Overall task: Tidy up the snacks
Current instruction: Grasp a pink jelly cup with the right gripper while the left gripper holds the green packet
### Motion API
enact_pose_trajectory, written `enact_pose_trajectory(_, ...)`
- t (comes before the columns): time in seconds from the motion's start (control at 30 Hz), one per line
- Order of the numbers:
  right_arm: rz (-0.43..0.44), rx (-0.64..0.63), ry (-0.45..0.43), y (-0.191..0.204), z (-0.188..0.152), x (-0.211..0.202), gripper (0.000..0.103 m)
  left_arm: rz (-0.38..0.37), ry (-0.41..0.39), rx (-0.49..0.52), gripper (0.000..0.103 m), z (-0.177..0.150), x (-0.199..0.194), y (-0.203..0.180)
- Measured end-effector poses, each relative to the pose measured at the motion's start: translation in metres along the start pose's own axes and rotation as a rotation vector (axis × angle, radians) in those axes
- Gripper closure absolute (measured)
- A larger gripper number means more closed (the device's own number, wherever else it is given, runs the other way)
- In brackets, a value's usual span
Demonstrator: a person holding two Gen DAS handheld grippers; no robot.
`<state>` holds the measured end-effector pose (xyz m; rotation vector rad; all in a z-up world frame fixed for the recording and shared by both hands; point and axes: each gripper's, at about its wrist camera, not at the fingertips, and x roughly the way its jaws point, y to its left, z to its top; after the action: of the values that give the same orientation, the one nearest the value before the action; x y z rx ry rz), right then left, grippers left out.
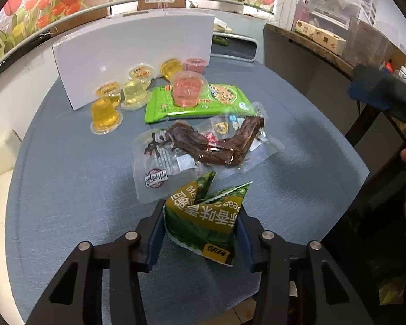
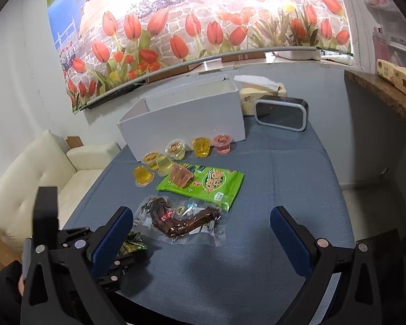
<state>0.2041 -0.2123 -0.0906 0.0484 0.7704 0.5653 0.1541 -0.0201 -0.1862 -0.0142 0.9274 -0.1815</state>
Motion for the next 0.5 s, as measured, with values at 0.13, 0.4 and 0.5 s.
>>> enact_pose_trajectory(0.13,0.008,-0.047,0.041,0.006,0.001,0.021,0.0,0.007,-0.04,0.0,0.052,0.005,-0.016,0.002)
enact_pose_trajectory(0.4,0.043,-0.155,0.105,0.021,0.026,0.089,0.0,0.027,-0.118,-0.041,0.053,0.011,-0.051,0.024)
enact_pose_trajectory(0.5,0.049,-0.179,0.133,0.027,0.033,0.117,0.0,0.028,-0.133,-0.066,0.053,0.011,-0.059,0.033)
